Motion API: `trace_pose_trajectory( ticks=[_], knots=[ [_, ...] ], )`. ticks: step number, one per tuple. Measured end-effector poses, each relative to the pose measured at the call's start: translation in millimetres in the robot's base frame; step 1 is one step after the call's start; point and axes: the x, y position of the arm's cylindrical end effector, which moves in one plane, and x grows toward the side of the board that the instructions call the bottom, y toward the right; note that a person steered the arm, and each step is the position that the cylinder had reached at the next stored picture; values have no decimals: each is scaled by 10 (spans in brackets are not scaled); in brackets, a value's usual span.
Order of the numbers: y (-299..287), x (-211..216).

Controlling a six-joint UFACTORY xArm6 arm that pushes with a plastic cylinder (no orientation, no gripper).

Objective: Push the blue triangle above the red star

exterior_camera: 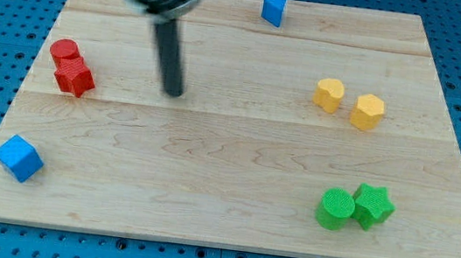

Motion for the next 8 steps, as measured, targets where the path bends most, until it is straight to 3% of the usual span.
trace_pose_trajectory(
  ticks=[2, 5, 7, 8],
  knots=[
    [1362, -1136],
    [1238, -1672],
    [173, -1636],
    [84, -1907]
  ],
)
